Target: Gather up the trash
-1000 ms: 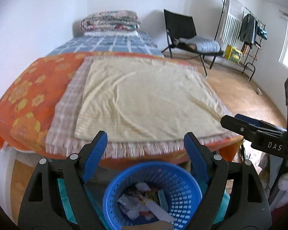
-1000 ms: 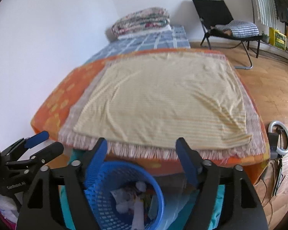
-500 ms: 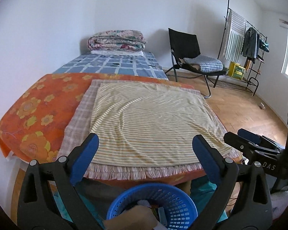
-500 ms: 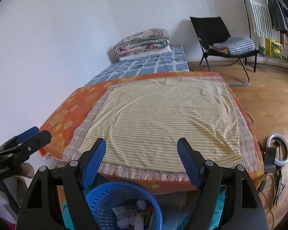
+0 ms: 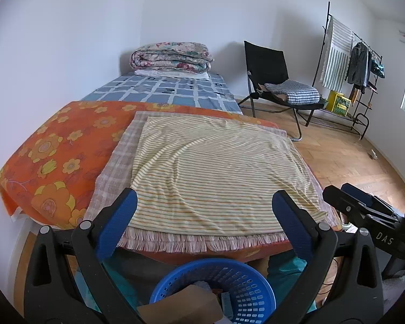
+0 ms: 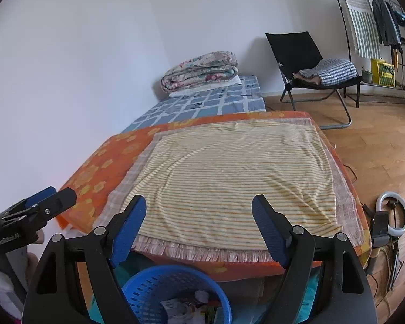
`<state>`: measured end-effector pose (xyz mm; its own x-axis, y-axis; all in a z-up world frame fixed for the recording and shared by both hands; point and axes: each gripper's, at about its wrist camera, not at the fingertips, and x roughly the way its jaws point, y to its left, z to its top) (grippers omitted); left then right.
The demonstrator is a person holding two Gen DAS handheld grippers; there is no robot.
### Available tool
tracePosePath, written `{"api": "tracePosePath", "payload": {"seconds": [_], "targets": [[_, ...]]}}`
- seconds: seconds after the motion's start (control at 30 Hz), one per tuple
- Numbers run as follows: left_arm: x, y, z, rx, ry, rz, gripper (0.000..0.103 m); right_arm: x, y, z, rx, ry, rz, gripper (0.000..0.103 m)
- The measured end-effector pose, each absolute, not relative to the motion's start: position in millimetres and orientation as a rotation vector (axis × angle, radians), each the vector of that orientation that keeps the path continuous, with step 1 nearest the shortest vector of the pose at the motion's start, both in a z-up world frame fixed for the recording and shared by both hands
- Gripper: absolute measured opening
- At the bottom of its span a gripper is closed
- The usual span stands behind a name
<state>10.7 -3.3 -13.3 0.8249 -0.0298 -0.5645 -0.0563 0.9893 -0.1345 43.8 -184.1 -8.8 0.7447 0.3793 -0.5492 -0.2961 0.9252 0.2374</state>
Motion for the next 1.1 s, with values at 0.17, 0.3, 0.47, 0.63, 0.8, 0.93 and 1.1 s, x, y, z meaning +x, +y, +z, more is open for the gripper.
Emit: {"api": "tracePosePath", "payload": {"seconds": [0.17,0.3,0.47,0.63,0.8,0.93,1.1], "targets": [[11.3,-2.5,-13.9,-0.148,0.602,0.017,0.102,44.9,-182.4,-10.3,0.123,0.631,0.357,0.081],[11.2,-2.5,-13.8,-0.146,0.601,0.017,0.102,44.8,-181.7,-11.3,0.122,0.633,0.341,0.081],[11.5,-2.1,-13.6,-0.148,0.599,0.019,0.102,46.8,-181.9,-12.7,0.12,0.641,0.33,0.081],[11.7,-1.8,-13.6,-0.145,0.602,0.016,0.102,47.6,-180.9,-13.0,0.119,0.649,0.33,0.081],[12.2,-1.4,-13.6,-0.144,0.598,0.018,0.102,47.4,-179.2,-14.0,0.118,0.658,0.337,0.081],[12.3,-0.7,-14.0,-0.146,0.601,0.018,0.102,47.1,-177.7,-14.6,0.116,0.664,0.344,0.081],[12.8,-0.3,-14.2,-0.145,0.602,0.017,0.102,46.3,-177.6,-15.4,0.118,0.669,0.352,0.081]]}}
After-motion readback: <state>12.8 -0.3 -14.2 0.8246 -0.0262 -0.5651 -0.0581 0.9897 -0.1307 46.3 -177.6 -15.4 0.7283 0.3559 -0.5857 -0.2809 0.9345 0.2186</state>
